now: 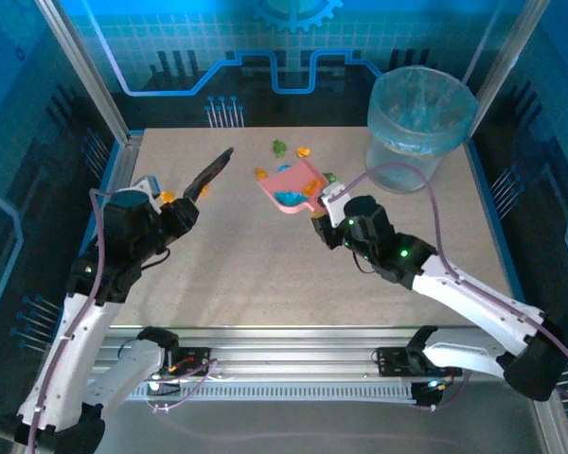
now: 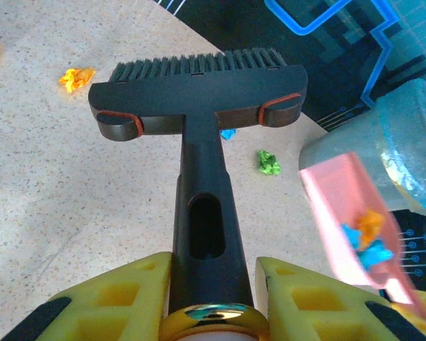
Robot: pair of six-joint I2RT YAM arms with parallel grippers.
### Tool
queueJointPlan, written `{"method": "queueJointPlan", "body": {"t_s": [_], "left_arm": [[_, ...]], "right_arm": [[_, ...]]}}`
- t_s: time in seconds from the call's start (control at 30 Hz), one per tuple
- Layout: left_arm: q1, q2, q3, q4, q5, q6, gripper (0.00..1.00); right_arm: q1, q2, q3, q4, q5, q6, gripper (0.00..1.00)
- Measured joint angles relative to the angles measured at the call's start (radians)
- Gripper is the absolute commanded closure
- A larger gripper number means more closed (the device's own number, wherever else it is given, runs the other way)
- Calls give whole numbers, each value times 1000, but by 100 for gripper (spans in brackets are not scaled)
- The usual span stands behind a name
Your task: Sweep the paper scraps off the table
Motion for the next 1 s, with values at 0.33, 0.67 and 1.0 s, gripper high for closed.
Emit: {"method": "queueJointPlan", "body": {"t_s": [0.33, 0.67, 1.0], "left_arm": [[-68, 0, -219, 168, -50, -7, 100], [-186, -2, -365, 337, -77, 20, 100], [-294, -5, -512, 507, -95, 54, 100]], "right_arm": [[-16, -14, 327, -442, 159, 63, 100], [-152, 153, 758, -708, 189, 137, 100], [-442, 439, 1194, -866, 9, 219, 100]]}}
